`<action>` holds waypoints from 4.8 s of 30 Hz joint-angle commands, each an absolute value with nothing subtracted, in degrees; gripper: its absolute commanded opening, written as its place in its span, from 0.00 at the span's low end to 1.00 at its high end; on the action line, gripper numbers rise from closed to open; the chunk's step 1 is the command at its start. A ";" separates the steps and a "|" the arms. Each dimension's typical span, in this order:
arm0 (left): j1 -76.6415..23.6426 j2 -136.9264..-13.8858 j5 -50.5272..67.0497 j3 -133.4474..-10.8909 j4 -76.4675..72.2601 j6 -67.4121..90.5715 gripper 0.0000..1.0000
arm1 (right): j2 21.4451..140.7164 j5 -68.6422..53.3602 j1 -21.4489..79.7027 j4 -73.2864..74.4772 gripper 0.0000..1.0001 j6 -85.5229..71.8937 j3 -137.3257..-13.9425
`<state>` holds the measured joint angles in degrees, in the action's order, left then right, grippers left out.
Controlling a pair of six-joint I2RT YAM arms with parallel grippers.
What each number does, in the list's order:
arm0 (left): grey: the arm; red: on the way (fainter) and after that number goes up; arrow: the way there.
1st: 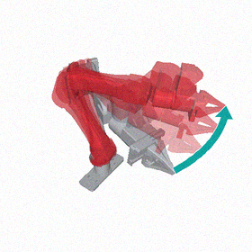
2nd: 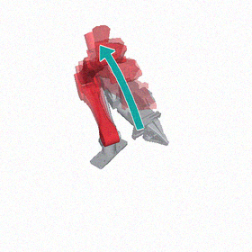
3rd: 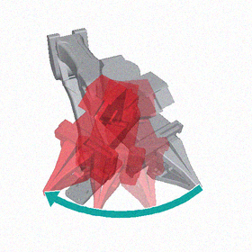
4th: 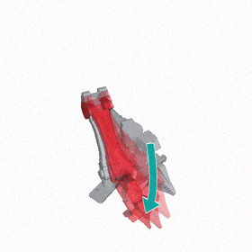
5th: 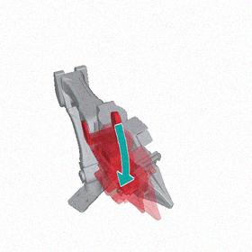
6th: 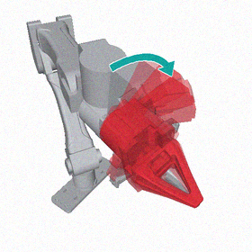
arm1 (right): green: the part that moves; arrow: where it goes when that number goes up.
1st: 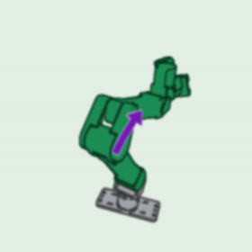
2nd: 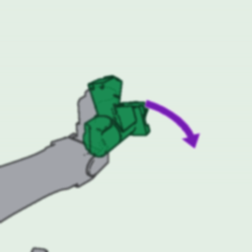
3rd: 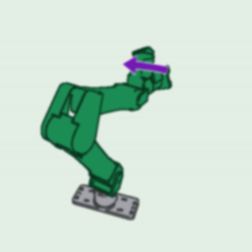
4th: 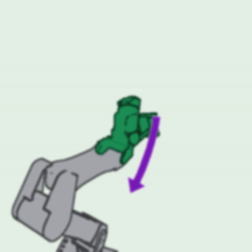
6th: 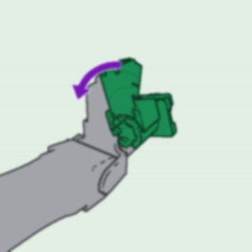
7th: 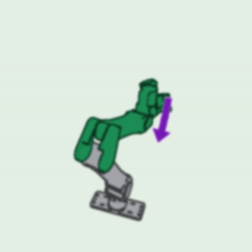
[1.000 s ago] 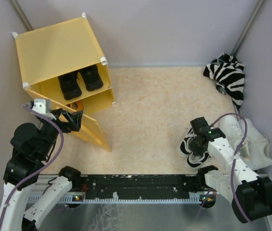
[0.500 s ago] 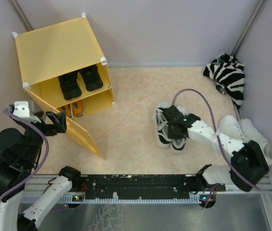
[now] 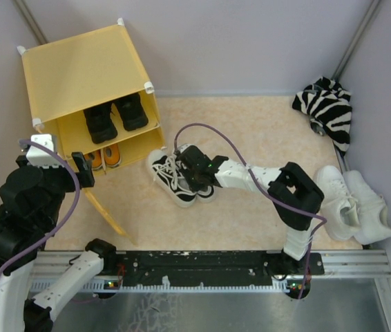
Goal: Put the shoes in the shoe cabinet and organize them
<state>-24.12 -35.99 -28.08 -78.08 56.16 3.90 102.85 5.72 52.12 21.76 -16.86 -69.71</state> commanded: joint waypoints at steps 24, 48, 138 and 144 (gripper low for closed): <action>-24.24 -33.41 -28.78 -73.71 52.92 0.90 0.96 | 125.73 0.22 56.63 20.50 0.00 -12.50 -113.12; -24.26 -31.24 -30.60 -76.31 57.03 1.05 0.96 | 136.05 7.59 51.67 14.96 0.41 -19.51 -126.88; -24.32 -31.26 -35.35 -67.65 47.90 1.42 0.96 | 117.92 -10.91 51.72 -26.52 0.52 -26.23 -77.90; -24.27 -31.25 -35.18 -67.78 48.00 1.71 0.96 | 123.16 -11.86 52.47 -32.36 0.54 -29.33 -82.25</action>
<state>-24.18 -31.33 -35.38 -67.96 48.77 1.41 120.88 -10.22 52.53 -23.49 -27.86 -77.32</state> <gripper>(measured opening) 0.958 0.534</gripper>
